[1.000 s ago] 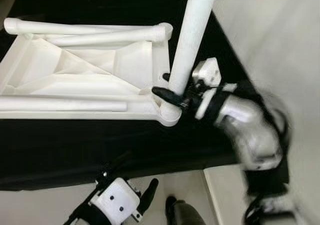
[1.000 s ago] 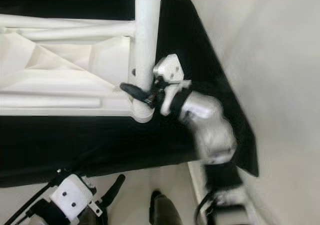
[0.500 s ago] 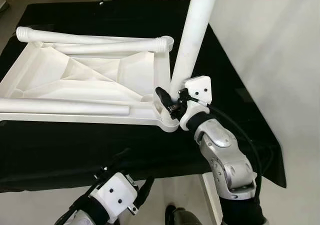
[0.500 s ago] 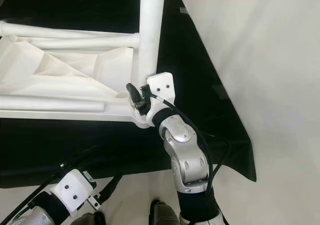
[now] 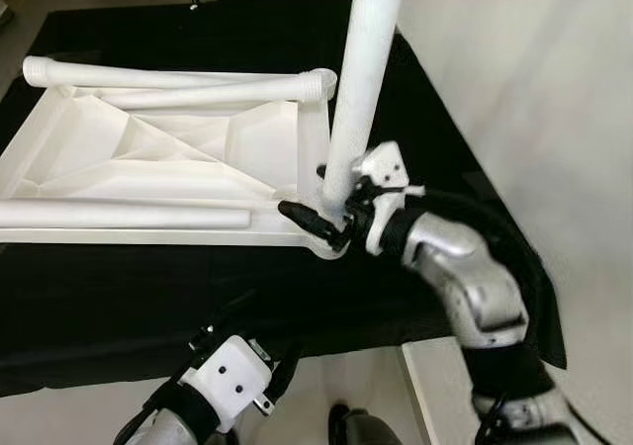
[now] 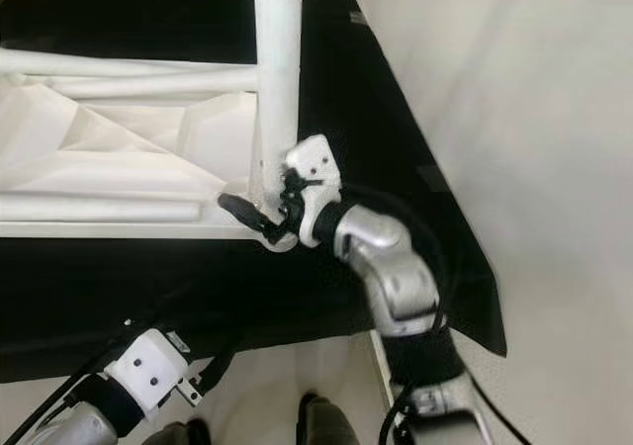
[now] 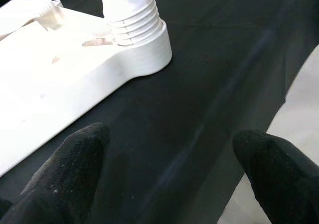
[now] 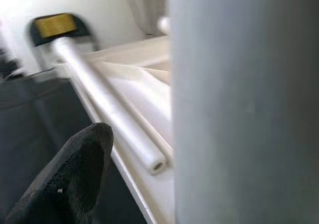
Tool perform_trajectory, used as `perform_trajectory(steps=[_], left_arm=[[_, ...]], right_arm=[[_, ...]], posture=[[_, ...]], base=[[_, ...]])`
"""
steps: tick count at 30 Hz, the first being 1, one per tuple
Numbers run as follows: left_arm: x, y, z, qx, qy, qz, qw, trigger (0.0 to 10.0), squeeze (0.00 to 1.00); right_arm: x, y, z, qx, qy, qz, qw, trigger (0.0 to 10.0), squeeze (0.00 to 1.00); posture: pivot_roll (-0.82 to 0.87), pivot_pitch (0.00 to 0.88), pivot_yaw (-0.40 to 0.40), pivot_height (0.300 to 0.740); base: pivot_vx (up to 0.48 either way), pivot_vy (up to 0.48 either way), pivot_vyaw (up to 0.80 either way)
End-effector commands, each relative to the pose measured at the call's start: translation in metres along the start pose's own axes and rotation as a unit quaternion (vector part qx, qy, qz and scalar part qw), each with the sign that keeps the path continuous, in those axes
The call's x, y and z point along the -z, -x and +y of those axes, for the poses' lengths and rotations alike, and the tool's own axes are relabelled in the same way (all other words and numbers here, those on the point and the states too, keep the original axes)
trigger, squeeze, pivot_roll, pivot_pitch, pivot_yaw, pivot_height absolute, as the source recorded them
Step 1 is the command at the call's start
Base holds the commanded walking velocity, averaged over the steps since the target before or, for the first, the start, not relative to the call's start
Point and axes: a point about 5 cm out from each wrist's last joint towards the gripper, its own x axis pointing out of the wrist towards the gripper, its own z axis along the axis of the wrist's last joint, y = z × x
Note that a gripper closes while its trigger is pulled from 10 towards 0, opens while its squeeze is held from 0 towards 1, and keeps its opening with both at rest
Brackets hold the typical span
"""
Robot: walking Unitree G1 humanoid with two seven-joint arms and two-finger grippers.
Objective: Building children table
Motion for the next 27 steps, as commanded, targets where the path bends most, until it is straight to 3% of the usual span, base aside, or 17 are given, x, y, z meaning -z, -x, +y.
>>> perform_trajectory(steps=[1, 4, 5, 7, 8, 11, 18, 20, 23, 24, 25, 26, 27], left_arm=[[0.005, 0.001, -0.003, 0.001, 0.002, 0.009, 1.000, 10.0, 0.00], [0.005, 0.001, -0.003, 0.000, 0.002, 0.009, 1.000, 10.0, 0.00], [0.006, 0.001, -0.004, 0.000, 0.002, 0.008, 1.000, 10.0, 0.00], [0.006, 0.001, -0.004, 0.000, 0.002, 0.008, 1.000, 10.0, 0.00], [0.006, 0.001, -0.004, 0.001, 0.002, 0.007, 1.000, 10.0, 0.00], [0.007, 0.002, -0.006, 0.004, 0.002, 0.004, 1.000, 10.0, 0.00], [0.007, 0.002, -0.005, -0.004, -0.006, 0.000, 1.000, 10.0, 0.00], [0.007, 0.002, -0.005, -0.011, -0.006, -0.003, 1.000, 10.0, 0.00], [0.005, 0.003, -0.004, -0.022, -0.005, -0.008, 1.000, 10.0, 0.00], [0.004, 0.003, -0.002, -0.033, -0.003, -0.011, 0.999, 10.0, 0.00], [0.002, 0.005, -0.001, -0.045, 0.001, -0.014, 0.999, 10.0, 0.00], [0.002, 0.005, -0.001, -0.045, 0.001, -0.014, 0.999, 10.0, 0.00], [0.001, 0.006, 0.000, -0.057, 0.006, -0.017, 0.998, 10.0, 0.00]], right_arm=[[0.001, -0.006, 0.000, -0.039, 0.008, 0.001, 0.999, 10.0, 0.00], [-0.001, -0.007, -0.006, -0.039, 0.012, 0.002, 0.999, 10.0, 0.00], [-0.001, -0.006, -0.011, -0.050, 0.017, 0.005, 0.999, 9.1, 0.00], [-0.001, -0.006, -0.011, -0.050, 0.017, 0.005, 0.999, 9.1, 0.00], [-0.003, -0.006, -0.017, -0.065, 0.025, 0.008, 0.998, 0.0, 0.00], [-0.006, -0.003, -0.026, -0.107, 0.026, 0.012, 0.994, 0.0, 0.00], [0.001, 0.000, -0.031, -0.123, 0.018, 0.019, 0.992, 0.0, 0.00], [0.007, 0.003, -0.034, -0.102, 0.007, 0.030, 0.994, 0.0, 0.00], [0.018, 0.008, -0.036, -0.056, -0.013, 0.046, 0.997, 0.0, 0.00], [0.030, 0.010, -0.032, -0.006, -0.036, 0.059, 0.998, 0.0, 0.00], [0.046, 0.010, -0.025, 0.108, -0.076, 0.068, 0.989, 0.0, 0.00], [0.046, 0.010, -0.025, 0.108, -0.076, 0.068, 0.989, 0.0, 0.00], [0.064, 0.016, -0.004, 0.202, -0.130, 0.088, 0.967, 0.0, 0.00]], posture=[[-0.12, 0.188, -0.077, 0.740], [-0.12, 0.188, -0.077, 0.740], [-0.11, 0.184, -0.079, 0.740], [-0.11, 0.184, -0.079, 0.740], [-0.11, 0.181, -0.082, 0.740], [-0.11, 0.174, -0.084, 0.740], [-0.10, 0.166, -0.081, 0.740], [-0.11, 0.162, -0.084, 0.740], [-0.10, 0.160, -0.089, 0.740], [-0.11, 0.158, -0.095, 0.740], [-0.11, 0.153, -0.103, 0.740], [-0.11, 0.153, -0.103, 0.740], [-0.10, 0.151, -0.106, 0.740]], base=[[0.000, 0.000, 0.00], [0.000, 0.000, 0.00], [0.000, 0.000, 0.00], [0.000, 0.000, 0.00], [0.000, 0.000, 0.00], [0.000, 0.000, 0.00], [0.000, 0.000, 0.00], [0.000, 0.000, 0.00], [0.000, 0.000, 0.00], [0.000, 0.000, 0.00], [0.000, 0.000, 0.00], [0.000, 0.000, 0.00], [0.000, 0.000, 0.00]])
